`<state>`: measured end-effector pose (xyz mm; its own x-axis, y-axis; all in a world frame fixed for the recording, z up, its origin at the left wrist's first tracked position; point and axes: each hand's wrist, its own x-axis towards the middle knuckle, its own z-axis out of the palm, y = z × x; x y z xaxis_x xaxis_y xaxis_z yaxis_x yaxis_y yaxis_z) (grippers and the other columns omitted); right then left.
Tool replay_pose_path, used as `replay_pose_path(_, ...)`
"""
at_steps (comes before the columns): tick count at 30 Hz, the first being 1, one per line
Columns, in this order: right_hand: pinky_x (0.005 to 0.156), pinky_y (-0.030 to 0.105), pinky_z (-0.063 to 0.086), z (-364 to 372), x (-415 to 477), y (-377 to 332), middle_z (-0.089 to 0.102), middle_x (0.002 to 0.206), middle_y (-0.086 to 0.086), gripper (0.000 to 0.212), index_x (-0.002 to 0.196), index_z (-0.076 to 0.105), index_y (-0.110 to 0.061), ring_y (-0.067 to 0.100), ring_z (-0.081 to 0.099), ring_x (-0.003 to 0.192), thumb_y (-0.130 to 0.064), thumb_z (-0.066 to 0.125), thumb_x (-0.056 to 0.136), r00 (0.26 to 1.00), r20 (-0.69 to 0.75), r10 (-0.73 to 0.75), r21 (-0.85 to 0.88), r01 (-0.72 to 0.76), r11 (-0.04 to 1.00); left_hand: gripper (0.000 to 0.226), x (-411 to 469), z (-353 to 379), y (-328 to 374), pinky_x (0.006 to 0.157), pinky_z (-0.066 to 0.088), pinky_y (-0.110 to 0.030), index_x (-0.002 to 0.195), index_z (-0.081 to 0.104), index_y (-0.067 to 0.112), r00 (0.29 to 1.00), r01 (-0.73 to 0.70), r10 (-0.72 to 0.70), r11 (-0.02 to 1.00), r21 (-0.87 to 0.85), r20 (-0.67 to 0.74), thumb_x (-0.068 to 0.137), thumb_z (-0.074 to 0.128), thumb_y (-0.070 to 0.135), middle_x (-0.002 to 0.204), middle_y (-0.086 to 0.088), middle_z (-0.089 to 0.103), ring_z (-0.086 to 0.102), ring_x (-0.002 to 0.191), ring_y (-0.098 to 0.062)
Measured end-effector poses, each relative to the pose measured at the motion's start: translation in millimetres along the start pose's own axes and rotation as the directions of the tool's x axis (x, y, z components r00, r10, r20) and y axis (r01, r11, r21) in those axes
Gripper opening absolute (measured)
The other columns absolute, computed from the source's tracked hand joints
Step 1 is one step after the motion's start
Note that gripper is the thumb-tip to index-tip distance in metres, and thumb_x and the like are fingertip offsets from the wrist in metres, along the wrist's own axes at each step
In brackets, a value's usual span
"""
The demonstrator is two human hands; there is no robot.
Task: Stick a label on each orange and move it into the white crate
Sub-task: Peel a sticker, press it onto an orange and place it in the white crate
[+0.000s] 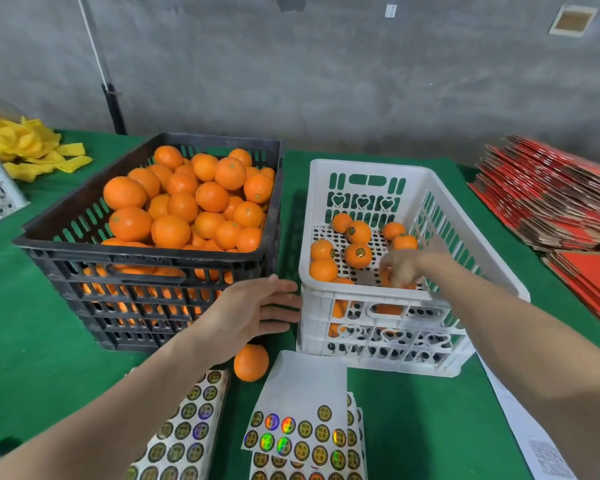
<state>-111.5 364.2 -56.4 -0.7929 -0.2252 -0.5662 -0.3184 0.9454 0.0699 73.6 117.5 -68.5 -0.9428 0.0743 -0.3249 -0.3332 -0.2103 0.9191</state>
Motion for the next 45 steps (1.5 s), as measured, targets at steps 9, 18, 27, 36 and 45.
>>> replay_pose_path(9, 0.101, 0.037, 0.040, 1.5, 17.8, -8.9, 0.045, 0.138, 0.004, 0.040, 0.132, 0.050, -0.011, 0.028, 0.046, 0.120, -0.021, 0.052, 0.093, 0.998, 0.059, -0.014, -0.135, 0.022, 0.991, 0.028, -8.2, -22.1, 9.8, 0.076, 0.058, -0.031, 0.112, 0.064, 0.009, 0.993, -0.116, 0.114, 0.989, 0.091, 0.028, 0.093, 0.049, 0.024, 0.098, -0.010, 0.073, 0.070, 0.086, -0.024)
replay_pose_path(18, 0.085, 0.024, 0.044, -23.8, -38.1, -88.0, 0.064, 0.105, 0.000, 0.026, 0.115, 0.061, -0.011, 0.010, 0.056, 0.092, -0.015, 0.061, 0.090, 0.476, -0.862, -0.174, 0.183, 0.612, 0.770, 0.021, 42.2, -74.4, 102.0, 0.059, 0.058, -0.027, 0.113, 0.061, -0.001, 0.951, -0.287, 0.308, 0.921, 0.263, -0.040, 0.096, 0.051, 0.008, 0.086, -0.010, 0.073, 0.071, 0.072, -0.021)
replay_pose_path(27, 0.086, 0.028, 0.049, -21.9, -61.8, -117.9, 0.064, 0.095, 0.000, 0.021, 0.111, 0.063, -0.007, 0.013, 0.060, 0.089, -0.009, 0.060, 0.090, 0.483, -0.833, -0.268, 0.171, 0.686, 0.707, 0.051, 111.8, -160.4, 111.0, 0.085, 0.043, -0.037, 0.127, 0.047, 0.017, 0.975, 0.179, -0.014, -0.548, 0.817, -0.222, 0.081, 0.070, 0.016, 0.116, -0.005, 0.052, 0.051, 0.106, -0.028)
replay_pose_path(36, 0.068, 0.026, 0.045, 64.6, -73.7, -136.1, 0.065, 0.088, 0.012, 0.011, 0.094, 0.064, -0.001, 0.019, 0.059, 0.078, -0.009, 0.059, 0.090, 0.587, -0.558, -0.587, 0.211, 0.784, 0.583, 0.073, 105.0, -163.7, 115.5, 0.073, 0.046, -0.038, 0.129, 0.044, 0.017, 0.894, 0.242, 0.326, 0.228, 0.943, -0.308, 0.068, 0.084, 0.025, 0.109, -0.012, 0.056, 0.053, 0.097, -0.030)
replay_pose_path(45, 0.083, 0.033, 0.045, 159.7, -33.4, -113.3, 0.055, 0.124, 0.004, 0.059, 0.133, 0.038, -0.011, 0.024, 0.055, 0.109, -0.049, 0.051, 0.090, 0.999, -0.033, -0.008, 0.158, 0.013, 0.987, 0.078, 0.7, -71.7, 94.2, 0.079, 0.054, -0.032, 0.104, 0.062, 0.027, 0.867, -0.429, 0.491, 0.819, 0.380, -0.080, 0.036, 0.089, 0.056, 0.097, 0.005, 0.072, 0.068, 0.095, -0.017)
